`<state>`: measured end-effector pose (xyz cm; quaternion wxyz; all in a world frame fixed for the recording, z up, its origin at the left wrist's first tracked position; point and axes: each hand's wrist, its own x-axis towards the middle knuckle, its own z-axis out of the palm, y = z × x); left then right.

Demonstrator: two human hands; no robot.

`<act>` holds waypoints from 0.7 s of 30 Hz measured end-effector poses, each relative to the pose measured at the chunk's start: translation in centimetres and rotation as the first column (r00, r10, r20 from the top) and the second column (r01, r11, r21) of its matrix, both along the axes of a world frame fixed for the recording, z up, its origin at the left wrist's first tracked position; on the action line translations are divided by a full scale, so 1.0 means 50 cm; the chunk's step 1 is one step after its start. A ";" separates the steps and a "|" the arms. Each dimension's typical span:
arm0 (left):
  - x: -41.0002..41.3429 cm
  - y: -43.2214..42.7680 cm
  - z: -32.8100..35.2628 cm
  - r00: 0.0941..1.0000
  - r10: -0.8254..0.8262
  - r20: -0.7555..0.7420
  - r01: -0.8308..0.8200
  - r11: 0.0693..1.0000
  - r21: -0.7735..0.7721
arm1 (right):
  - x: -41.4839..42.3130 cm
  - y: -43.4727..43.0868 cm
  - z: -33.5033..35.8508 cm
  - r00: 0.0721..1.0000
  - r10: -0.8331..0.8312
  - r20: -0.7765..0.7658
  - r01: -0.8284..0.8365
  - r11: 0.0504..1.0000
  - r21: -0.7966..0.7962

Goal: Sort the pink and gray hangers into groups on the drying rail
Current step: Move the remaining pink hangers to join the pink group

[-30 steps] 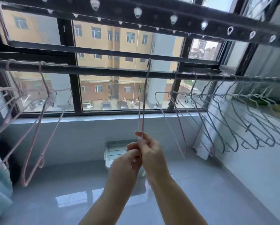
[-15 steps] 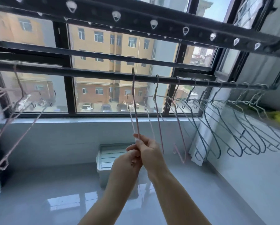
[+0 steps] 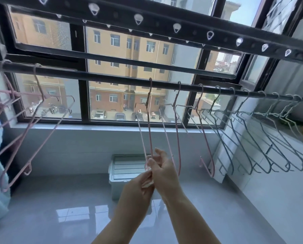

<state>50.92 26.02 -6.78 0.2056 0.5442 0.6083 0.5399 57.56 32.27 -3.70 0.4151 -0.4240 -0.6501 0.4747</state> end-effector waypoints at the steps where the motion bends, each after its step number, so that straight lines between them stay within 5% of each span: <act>1: -0.009 -0.012 -0.002 1.000 -0.006 0.001 0.006 1.000 -0.003 | -0.005 -0.006 -0.003 0.996 -0.064 0.067 0.058 0.995 0.077; 5: -0.082 -0.071 -0.007 0.992 -0.036 -0.119 0.030 0.998 -0.054 | -0.061 -0.065 0.005 0.949 -0.312 0.043 0.261 0.856 0.445; 8: -0.170 -0.122 0.010 0.967 0.061 -0.247 -0.062 0.998 0.001 | -0.142 -0.115 0.011 0.965 -0.263 -0.003 0.225 0.819 0.528; 14: -0.373 -0.237 0.069 0.766 0.553 -0.328 -0.503 0.833 0.229 | -0.336 -0.181 -0.011 0.971 0.191 0.143 -0.233 0.893 0.386; 21: -0.472 -0.282 0.039 0.819 0.493 -0.293 -0.528 0.847 -0.053 | -0.485 -0.221 -0.026 0.907 0.414 0.084 -0.419 0.906 0.066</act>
